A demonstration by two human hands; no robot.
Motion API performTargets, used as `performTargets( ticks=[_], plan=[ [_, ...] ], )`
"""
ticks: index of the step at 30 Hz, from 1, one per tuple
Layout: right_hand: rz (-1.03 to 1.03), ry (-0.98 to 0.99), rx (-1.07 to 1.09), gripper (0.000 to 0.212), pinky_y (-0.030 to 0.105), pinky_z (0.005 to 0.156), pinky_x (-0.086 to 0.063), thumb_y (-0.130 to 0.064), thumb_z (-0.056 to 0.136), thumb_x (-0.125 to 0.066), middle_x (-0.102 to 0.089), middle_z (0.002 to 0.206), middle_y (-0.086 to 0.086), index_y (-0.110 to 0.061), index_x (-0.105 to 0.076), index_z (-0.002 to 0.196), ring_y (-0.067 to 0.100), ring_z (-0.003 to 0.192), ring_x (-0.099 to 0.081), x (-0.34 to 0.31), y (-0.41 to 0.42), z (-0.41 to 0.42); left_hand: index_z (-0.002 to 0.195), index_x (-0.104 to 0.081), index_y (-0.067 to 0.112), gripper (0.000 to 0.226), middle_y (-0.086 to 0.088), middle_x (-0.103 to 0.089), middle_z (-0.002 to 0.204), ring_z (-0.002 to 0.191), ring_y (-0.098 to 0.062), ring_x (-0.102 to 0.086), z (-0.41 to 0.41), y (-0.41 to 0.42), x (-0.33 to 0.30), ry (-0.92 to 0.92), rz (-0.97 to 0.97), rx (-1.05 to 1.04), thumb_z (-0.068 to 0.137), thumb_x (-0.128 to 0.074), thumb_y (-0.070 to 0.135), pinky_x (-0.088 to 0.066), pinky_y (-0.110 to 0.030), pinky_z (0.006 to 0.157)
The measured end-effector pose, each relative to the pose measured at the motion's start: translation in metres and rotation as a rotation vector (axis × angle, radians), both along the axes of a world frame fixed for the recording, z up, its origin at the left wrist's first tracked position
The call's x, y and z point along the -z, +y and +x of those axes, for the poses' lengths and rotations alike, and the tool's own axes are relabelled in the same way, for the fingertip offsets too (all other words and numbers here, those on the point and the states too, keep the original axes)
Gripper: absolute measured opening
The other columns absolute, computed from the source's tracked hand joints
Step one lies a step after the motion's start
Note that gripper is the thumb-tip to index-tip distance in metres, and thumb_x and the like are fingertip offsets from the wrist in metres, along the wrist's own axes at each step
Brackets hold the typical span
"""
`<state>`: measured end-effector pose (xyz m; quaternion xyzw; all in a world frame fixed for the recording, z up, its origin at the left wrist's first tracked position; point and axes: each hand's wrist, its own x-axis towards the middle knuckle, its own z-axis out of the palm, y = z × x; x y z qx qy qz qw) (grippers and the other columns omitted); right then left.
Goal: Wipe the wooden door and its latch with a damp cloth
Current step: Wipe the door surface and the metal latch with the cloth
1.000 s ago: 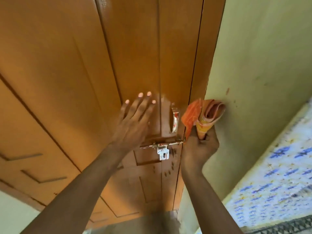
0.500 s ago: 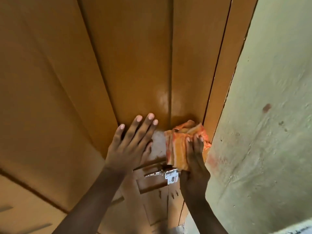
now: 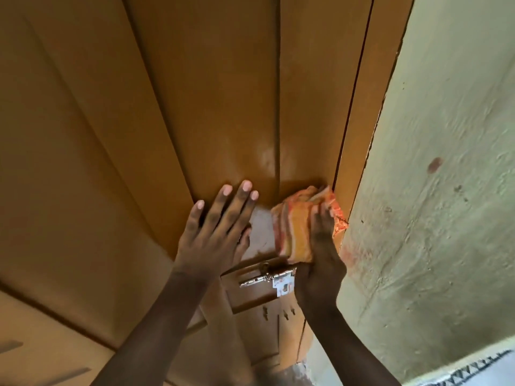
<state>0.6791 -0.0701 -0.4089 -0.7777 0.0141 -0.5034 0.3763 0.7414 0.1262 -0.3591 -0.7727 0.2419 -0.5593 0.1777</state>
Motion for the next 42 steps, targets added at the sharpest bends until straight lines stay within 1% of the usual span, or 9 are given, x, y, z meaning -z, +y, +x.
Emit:
performTargets(
  ticks=[5, 10, 13, 18, 21, 23, 34, 39, 42],
  plan=[
    [0.09, -0.027, 0.029, 0.054, 0.021, 0.123, -0.028, -0.037, 0.108, -0.04, -0.05, 0.146, 0.028, 0.003, -0.049, 0.144, 0.052, 0.138, -0.044, -0.018, 0.02, 0.016, 0.166, -0.027, 0.02, 0.074, -0.005, -0.015, 0.174, 0.162, -0.025, -0.004, 0.0, -0.001, 0.002, 0.024, -0.004, -0.008, 0.103, -0.044, 0.054, -0.009, -0.048, 0.126],
    [0.028, -0.039, -0.129, 0.059, 0.005, 0.109, -0.034, -0.05, 0.102, -0.043, -0.045, 0.156, 0.01, -0.034, -0.03, 0.158, 0.029, 0.14, -0.051, 0.009, -0.008, -0.004, 0.164, -0.031, 0.02, 0.074, -0.003, -0.022, 0.173, 0.162, -0.024, -0.01, 0.002, -0.001, 0.001, -0.002, -0.015, 0.01, 0.1, -0.048, 0.053, -0.013, -0.047, 0.125],
    [0.237, 0.012, -0.151, 0.055, 0.026, 0.112, -0.046, -0.051, 0.101, -0.041, -0.05, 0.155, -0.001, -0.042, -0.034, 0.154, 0.02, 0.142, -0.049, -0.014, 0.0, 0.005, 0.165, -0.031, 0.02, 0.075, -0.003, -0.022, 0.173, 0.161, -0.024, -0.014, 0.0, -0.002, 0.0, 0.013, -0.025, 0.015, 0.1, -0.049, 0.054, -0.013, -0.047, 0.124],
    [-0.208, -0.026, -0.03, 0.056, 0.046, 0.103, -0.053, -0.039, 0.105, -0.042, -0.044, 0.153, 0.025, -0.008, -0.035, 0.151, 0.048, 0.142, -0.042, 0.011, 0.002, 0.011, 0.164, -0.032, 0.019, 0.076, -0.004, -0.022, 0.172, 0.161, -0.025, -0.016, 0.002, 0.0, 0.001, -0.025, -0.015, 0.004, 0.099, -0.05, 0.054, -0.015, -0.047, 0.123],
    [0.037, -0.03, -0.051, 0.056, 0.045, 0.072, -0.064, -0.048, 0.107, -0.039, -0.066, 0.125, 0.032, -0.004, -0.046, 0.141, 0.049, 0.103, -0.07, 0.016, -0.006, 0.003, 0.165, -0.031, 0.018, 0.078, -0.005, -0.018, 0.173, 0.162, -0.025, -0.01, 0.001, -0.001, 0.001, -0.035, -0.021, 0.0, 0.099, -0.051, 0.054, -0.016, -0.047, 0.123],
    [0.193, -0.019, -0.059, 0.057, 0.04, 0.083, -0.062, -0.045, 0.106, -0.043, -0.073, 0.111, 0.028, 0.005, -0.065, 0.124, 0.041, 0.097, -0.072, 0.001, 0.0, 0.007, 0.165, -0.03, 0.018, 0.078, -0.006, -0.017, 0.174, 0.162, -0.025, -0.011, 0.001, -0.001, 0.001, -0.042, -0.026, -0.012, 0.099, -0.051, 0.054, -0.016, -0.047, 0.123],
    [-0.036, -0.069, -0.045, 0.052, 0.051, 0.096, -0.058, -0.035, 0.108, -0.039, -0.059, 0.133, 0.032, 0.008, -0.058, 0.129, 0.048, 0.121, -0.062, 0.017, -0.025, 0.013, 0.163, -0.035, 0.017, 0.075, -0.006, -0.031, 0.168, 0.155, -0.027, -0.027, 0.004, -0.001, 0.003, -0.07, -0.005, -0.018, 0.099, -0.051, 0.054, -0.016, -0.048, 0.122],
    [-0.199, -0.047, -0.064, 0.051, 0.062, 0.11, -0.043, -0.026, 0.104, -0.048, -0.035, 0.157, 0.022, -0.003, -0.038, 0.148, 0.048, 0.148, -0.03, 0.01, 0.001, 0.017, 0.162, -0.037, 0.017, 0.076, -0.006, -0.034, 0.167, 0.152, -0.028, -0.031, 0.004, -0.001, 0.007, -0.085, -0.004, -0.037, 0.098, -0.05, 0.056, -0.016, -0.048, 0.122],
    [-0.236, -0.081, -0.048, 0.05, 0.056, 0.088, -0.059, -0.037, 0.107, -0.043, -0.035, 0.161, 0.017, -0.011, -0.036, 0.149, 0.051, 0.139, -0.044, 0.033, -0.007, 0.015, 0.162, -0.037, 0.017, 0.076, -0.007, -0.035, 0.166, 0.151, -0.029, -0.033, 0.004, 0.0, 0.005, -0.11, 0.012, -0.069, 0.098, -0.049, 0.056, -0.015, -0.048, 0.122]
  ],
)
